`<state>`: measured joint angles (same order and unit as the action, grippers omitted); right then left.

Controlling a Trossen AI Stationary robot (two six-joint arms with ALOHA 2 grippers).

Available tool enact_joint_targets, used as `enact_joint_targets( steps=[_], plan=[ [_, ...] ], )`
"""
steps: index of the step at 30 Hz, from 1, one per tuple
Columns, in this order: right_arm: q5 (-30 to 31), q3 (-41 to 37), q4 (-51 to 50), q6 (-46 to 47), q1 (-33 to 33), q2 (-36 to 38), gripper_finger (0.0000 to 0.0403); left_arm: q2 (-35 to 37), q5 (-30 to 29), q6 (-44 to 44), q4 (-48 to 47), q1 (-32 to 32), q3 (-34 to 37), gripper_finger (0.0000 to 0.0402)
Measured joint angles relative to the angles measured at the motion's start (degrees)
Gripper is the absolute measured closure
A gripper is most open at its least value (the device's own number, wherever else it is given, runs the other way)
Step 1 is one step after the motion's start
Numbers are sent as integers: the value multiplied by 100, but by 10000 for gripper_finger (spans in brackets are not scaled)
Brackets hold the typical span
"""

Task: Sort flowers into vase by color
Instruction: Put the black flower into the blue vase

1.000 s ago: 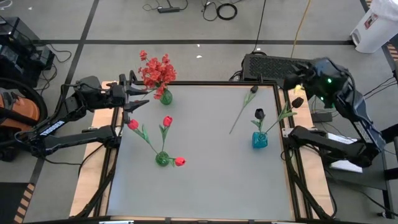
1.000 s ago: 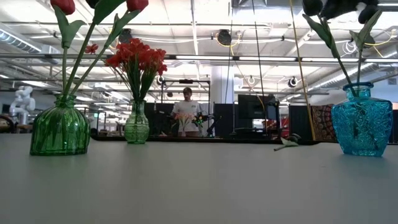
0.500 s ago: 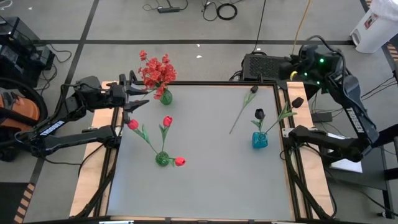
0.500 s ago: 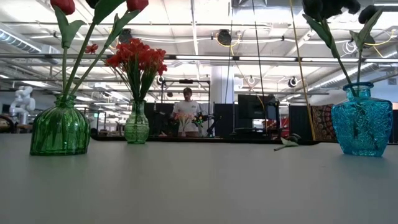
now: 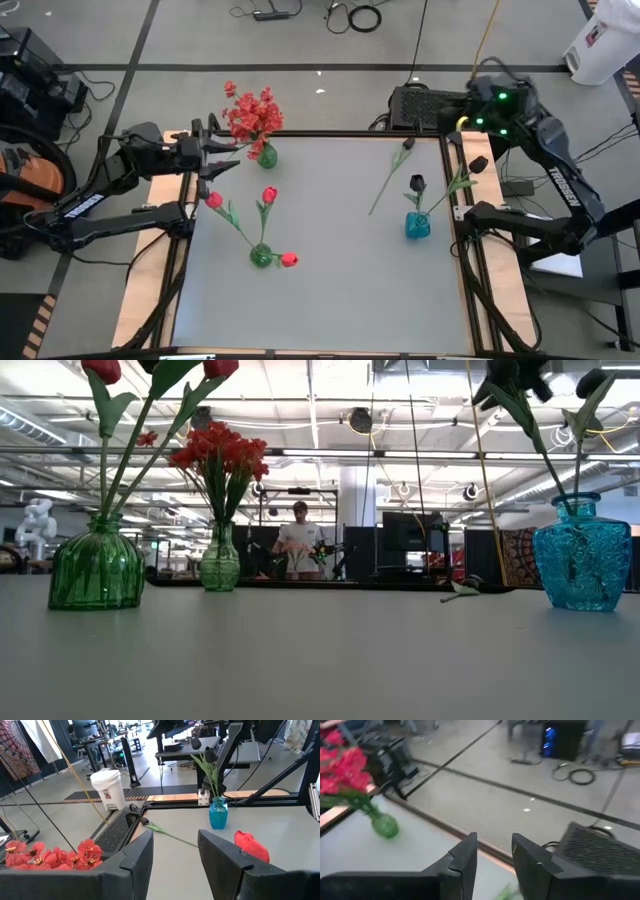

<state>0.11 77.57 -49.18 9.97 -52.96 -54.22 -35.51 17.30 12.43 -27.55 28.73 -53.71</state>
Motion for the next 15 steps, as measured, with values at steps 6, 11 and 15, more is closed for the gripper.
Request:
enact_joint_targets(
  steps=[6, 11, 15],
  plan=[
    [101, -204, 569, 50, 183, -491, 289, 0, 0, 0, 0, 1, 0, 238],
    [272, -202, 1006, 3, 80, -1103, 289, 2, 1, 0, 0, 0, 0, 238],
    [128, -202, 1178, -17, -58, -1596, 289, 1, 0, 0, 0, 2, 0, 238]
  ],
)
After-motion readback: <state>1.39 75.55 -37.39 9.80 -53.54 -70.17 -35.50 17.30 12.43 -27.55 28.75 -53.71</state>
